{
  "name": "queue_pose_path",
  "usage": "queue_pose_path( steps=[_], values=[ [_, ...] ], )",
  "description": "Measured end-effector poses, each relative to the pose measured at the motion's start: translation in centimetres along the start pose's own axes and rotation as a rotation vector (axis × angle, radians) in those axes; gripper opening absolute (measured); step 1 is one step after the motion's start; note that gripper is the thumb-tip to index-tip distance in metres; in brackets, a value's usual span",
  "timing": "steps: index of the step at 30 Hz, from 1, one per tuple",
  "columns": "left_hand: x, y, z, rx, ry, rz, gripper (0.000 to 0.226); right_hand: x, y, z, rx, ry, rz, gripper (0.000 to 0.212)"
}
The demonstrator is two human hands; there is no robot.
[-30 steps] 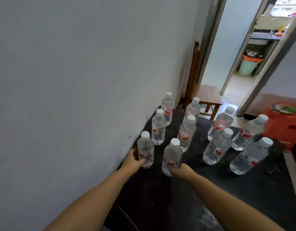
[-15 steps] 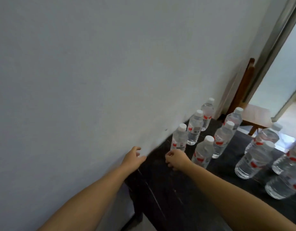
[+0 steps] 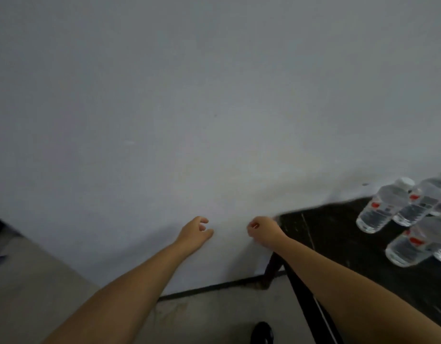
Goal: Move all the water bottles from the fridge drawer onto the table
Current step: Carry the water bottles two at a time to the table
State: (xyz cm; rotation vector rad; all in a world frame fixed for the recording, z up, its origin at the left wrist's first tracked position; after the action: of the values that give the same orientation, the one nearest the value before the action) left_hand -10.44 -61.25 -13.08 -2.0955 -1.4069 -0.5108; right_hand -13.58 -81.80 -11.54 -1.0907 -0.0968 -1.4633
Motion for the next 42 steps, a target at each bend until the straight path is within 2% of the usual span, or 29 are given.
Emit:
queue_pose_path(
  steps=[5,11,14,18,26,30,35,39,42],
  values=[
    [4.8,-7.3,5.7,0.118,-0.063,-0.156,0.044,-6.0,-1.9,6.1,0.161,-0.170,0.139,0.017],
    [8.9,-17.8,12.2,0.377,-0.237,-0.550,0.047,-14.9,-4.8,13.5,0.414,-0.380,0.373,0.017],
    [9.0,-24.1,13.7,0.531,-0.275,-0.759,0.045,-19.8,-7.4,15.7,0.551,-0.475,0.495,0.031],
    [6.4,-31.6,14.9,0.705,-0.301,-0.938,0.046,-25.3,-12.1,16.5,0.746,-0.635,0.634,0.028],
    [-2.9,-47.1,13.7,1.033,-0.411,-1.258,0.045,-34.4,-24.9,13.0,1.060,-0.907,0.910,0.007],
    [-6.7,-54.8,12.7,1.124,-0.442,-1.465,0.044,-37.6,-33.2,9.9,1.211,-0.983,1.030,0.009],
    [-11.6,-64.2,11.2,1.212,-0.422,-1.593,0.043,-41.9,-44.1,5.4,1.380,-1.069,1.109,0.021],
    [-14.9,-71.3,9.9,1.234,-0.431,-1.658,0.039,-43.8,-52.2,1.3,1.493,-1.151,1.136,0.019],
    [-19.0,-78.6,7.5,1.296,-0.441,-1.813,0.037,-45.5,-60.1,-3.5,1.606,-1.205,1.209,0.019]
  ],
)
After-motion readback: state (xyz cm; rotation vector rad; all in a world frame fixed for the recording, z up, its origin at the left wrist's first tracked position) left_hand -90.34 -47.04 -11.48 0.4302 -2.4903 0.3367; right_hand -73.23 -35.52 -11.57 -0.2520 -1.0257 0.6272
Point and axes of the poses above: each hand's wrist, its own y-axis towards the middle knuckle, its own x-axis out of the back of the hand, z = x × y, the point moved 3 cm from there along y, towards the middle knuckle, and after that the axes turned 10 degrees about -x, right-handed, at the moved point
